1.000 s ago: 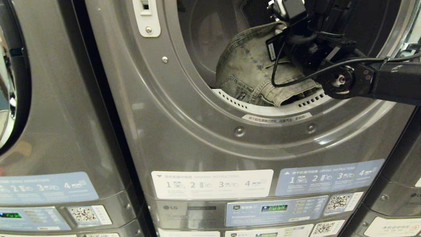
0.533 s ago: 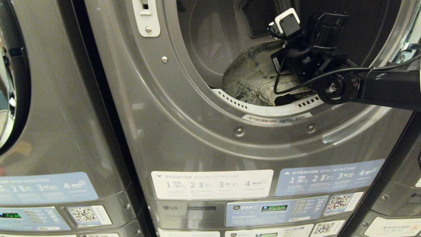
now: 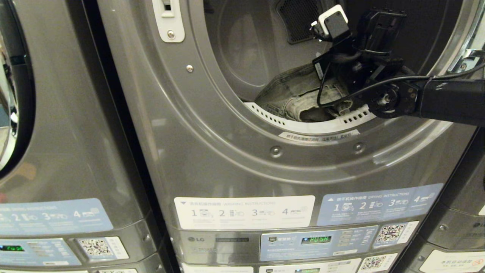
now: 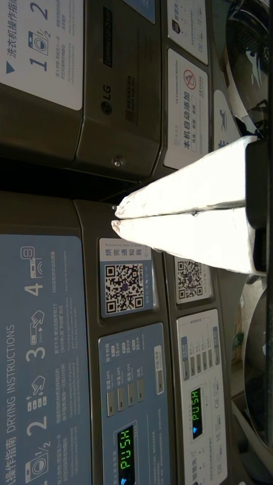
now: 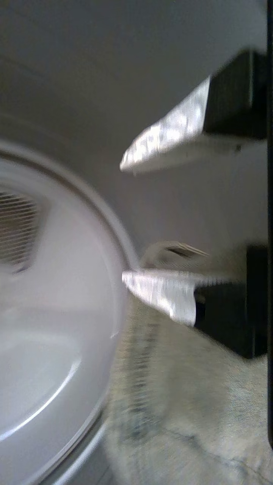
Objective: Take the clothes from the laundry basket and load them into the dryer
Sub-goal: Put the clothes in the dryer
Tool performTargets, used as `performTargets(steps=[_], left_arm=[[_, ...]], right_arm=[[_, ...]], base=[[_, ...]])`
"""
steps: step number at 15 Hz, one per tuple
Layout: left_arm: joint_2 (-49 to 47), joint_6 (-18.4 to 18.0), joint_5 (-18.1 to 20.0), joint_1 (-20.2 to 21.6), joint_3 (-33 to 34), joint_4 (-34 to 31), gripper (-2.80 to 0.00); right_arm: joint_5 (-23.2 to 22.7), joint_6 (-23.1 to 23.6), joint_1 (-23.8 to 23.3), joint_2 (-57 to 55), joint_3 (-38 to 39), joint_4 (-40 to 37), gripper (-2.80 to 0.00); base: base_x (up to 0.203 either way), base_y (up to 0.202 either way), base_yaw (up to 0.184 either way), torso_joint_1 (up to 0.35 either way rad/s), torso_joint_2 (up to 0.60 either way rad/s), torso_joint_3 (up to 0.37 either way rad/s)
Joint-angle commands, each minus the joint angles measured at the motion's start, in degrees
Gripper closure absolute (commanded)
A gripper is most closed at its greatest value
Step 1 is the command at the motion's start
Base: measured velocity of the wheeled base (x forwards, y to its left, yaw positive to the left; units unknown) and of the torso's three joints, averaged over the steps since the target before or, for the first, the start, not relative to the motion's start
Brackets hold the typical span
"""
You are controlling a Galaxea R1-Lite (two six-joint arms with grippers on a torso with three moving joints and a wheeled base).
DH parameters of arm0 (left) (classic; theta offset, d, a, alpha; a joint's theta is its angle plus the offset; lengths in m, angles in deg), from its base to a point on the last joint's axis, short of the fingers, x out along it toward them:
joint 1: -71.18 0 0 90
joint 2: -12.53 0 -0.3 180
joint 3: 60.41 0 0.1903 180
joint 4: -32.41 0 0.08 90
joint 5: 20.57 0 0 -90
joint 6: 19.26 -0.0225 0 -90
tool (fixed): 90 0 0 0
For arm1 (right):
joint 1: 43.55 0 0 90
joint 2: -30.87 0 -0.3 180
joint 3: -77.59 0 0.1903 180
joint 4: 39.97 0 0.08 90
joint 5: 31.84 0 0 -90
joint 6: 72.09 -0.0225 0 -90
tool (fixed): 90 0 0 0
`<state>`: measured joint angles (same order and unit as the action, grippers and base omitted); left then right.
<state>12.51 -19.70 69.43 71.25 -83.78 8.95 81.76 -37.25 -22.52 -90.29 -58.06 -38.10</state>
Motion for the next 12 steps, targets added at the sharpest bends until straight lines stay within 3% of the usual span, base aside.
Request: performTargets(steps=[1, 4, 7, 10, 12], left_arm=[[0.0, 0.0, 0.0, 0.0, 0.1, 0.0, 0.00], [0.0, 0.0, 0.0, 0.0, 0.1, 0.0, 0.00], [0.0, 0.0, 0.0, 0.0, 0.1, 0.0, 0.00], [0.0, 0.0, 0.0, 0.0, 0.1, 0.0, 0.00], [0.0, 0.0, 0.0, 0.0, 0.1, 0.0, 0.00]], right_arm=[[-2.9, 0.1, 0.7, 2.5, 0.0, 1.2, -2.80], [-6.7, -0.4, 4.5, 6.8, 0.0, 3.2, -2.80], [-6.5, -5.5, 15.8, 11.9, 1.4, -1.8, -2.80], [-3.6, -16.2, 29.5, 17.6, 3.3, -16.3, -2.80], [4.9, -25.8, 35.0, 18.8, 5.7, -20.5, -2.80]], base=[[0.000, 0.000, 0.000, 0.000, 0.00, 0.000], [0.000, 0.000, 0.000, 0.000, 0.00, 0.000], [0.000, 0.000, 0.000, 0.000, 0.00, 0.000], [0.000, 0.000, 0.000, 0.000, 0.00, 0.000], [0.000, 0.000, 0.000, 0.000, 0.00, 0.000]])
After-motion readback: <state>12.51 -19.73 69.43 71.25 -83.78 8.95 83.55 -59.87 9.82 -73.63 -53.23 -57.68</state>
